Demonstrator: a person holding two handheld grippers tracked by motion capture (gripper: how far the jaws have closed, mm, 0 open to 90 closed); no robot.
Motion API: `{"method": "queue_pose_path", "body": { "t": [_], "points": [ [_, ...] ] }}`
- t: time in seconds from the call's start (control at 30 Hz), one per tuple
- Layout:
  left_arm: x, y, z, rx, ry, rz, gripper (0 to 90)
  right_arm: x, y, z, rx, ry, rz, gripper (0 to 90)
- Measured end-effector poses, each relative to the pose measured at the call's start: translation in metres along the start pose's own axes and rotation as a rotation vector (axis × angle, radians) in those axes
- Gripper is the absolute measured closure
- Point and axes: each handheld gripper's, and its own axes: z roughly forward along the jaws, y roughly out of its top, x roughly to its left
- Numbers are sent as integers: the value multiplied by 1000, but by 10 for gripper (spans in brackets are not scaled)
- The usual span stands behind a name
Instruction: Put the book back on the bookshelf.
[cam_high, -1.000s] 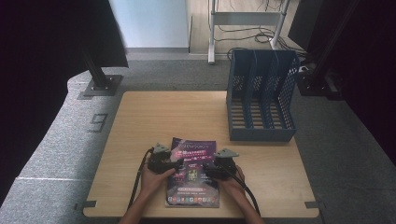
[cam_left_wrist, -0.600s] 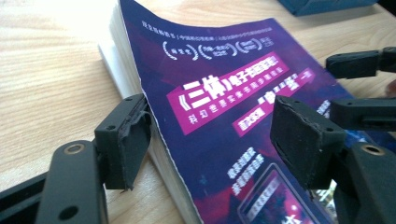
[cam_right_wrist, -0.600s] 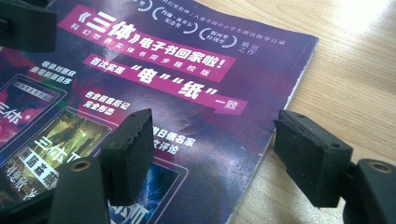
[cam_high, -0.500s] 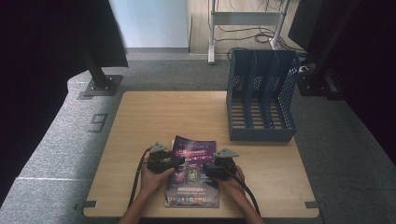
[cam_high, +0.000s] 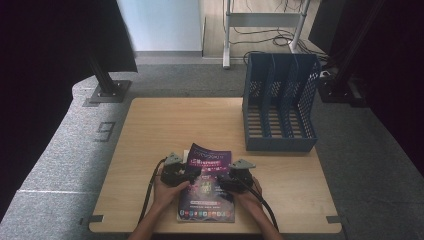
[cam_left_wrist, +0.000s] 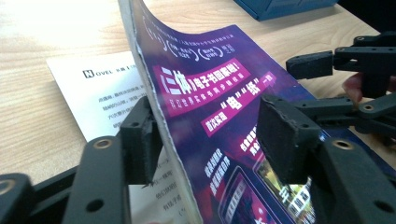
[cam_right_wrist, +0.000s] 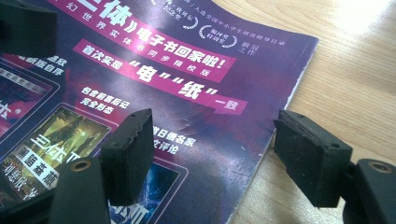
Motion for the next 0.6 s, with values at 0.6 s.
{"method": "queue_pose_path", "body": {
  "t": [0.6],
  "points": [
    [8, 16, 18, 85, 12, 25, 535, 0, 0, 0, -1, -2, -8, 286]
  ]
}}
